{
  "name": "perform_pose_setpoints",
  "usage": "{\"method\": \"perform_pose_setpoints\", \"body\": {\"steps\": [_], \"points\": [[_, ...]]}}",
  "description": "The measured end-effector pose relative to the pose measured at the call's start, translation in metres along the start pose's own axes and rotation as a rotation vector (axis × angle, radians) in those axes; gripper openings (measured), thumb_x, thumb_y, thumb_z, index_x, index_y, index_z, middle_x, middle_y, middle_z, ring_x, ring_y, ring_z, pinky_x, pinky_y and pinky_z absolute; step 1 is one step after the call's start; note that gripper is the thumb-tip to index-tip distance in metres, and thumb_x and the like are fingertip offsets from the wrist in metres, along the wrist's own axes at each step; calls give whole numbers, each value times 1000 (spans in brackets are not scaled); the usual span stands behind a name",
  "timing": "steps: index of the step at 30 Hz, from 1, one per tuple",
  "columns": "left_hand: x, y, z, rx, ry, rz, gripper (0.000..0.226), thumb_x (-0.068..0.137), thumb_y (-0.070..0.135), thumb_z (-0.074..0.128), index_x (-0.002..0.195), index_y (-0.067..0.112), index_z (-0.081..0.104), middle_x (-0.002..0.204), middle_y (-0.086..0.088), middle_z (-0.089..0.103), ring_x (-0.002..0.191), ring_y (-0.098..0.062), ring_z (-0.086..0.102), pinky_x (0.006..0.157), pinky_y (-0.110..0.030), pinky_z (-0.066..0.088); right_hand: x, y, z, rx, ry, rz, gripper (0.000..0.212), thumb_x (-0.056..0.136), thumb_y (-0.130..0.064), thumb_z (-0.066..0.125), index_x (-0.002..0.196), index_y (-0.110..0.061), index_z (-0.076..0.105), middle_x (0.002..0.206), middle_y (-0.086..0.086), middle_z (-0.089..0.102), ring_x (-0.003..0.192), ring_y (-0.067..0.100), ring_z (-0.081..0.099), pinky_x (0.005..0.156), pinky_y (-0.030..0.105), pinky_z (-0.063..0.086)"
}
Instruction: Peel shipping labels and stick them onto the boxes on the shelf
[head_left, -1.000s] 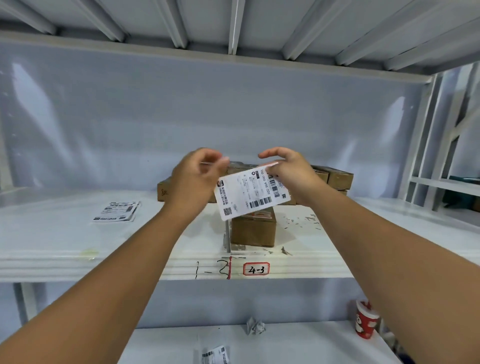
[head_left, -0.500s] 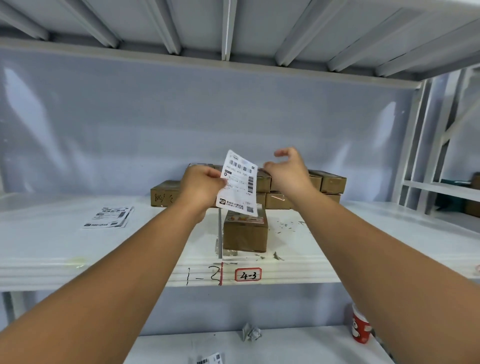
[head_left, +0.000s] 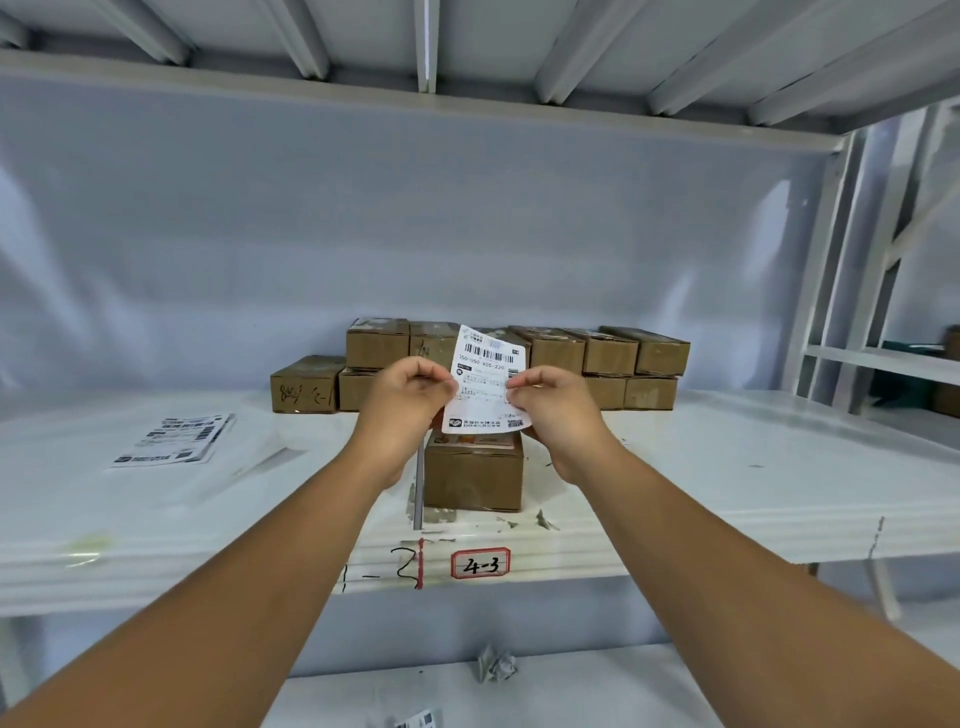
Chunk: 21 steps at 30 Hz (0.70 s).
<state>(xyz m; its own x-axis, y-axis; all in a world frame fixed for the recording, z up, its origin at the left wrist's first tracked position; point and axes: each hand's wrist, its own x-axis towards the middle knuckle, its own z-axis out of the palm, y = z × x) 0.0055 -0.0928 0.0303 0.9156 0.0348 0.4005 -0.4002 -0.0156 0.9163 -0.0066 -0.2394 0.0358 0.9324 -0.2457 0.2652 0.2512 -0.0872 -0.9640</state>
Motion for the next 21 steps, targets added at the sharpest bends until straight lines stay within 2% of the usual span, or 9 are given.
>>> {"method": "perform_pose_setpoints", "body": {"steps": [2,5,10,14,17,21], "points": [[-1,-5,0,13,-11,21,13,90,6,60,80,14,64,87,-3,69,81,-17,66,68,-25,52,1,5,1,-28,18,-8,23,90,-1,54,76,-15,64,104,5,67,95,22,65,69,27,54],[-4,-14,-2,22,11,59,17,90,7,59,80,18,68,87,3,70,83,-14,66,73,-26,54,2,11,2,-48,9,-33,21,90,-3,56,77,-16,66,104,4,68,95,21,65,76,30,57],[-5,-22,-4,-98,43,24,18,89,5,59,83,18,70,93,-1,70,89,-17,67,74,-27,54,3,11,5,-158,10,-85,19,88,-6,60,80,-21,69,102,-1,68,93,17,65,82,34,57],[-8,-21,-4,-16,8,59,13,90,8,59,89,16,69,88,7,68,77,-3,65,57,-11,49,1,13,6,-183,14,-83,18,87,-5,60,81,-21,68,101,-1,68,90,16,66,79,37,58],[-10,-23,-3,50,1,92,14,89,8,60,89,20,68,88,10,68,78,-2,65,60,-11,51,-1,14,6,-192,28,-88,18,87,-4,60,83,-19,69,96,-2,67,87,17,67,79,38,57],[-10,-25,-4,84,4,93,15,90,8,60,90,22,68,90,9,68,81,-3,65,61,-13,52,-4,14,7,-214,38,-99,15,87,-3,59,90,-15,70,97,-1,65,87,16,66,69,26,56]]}}
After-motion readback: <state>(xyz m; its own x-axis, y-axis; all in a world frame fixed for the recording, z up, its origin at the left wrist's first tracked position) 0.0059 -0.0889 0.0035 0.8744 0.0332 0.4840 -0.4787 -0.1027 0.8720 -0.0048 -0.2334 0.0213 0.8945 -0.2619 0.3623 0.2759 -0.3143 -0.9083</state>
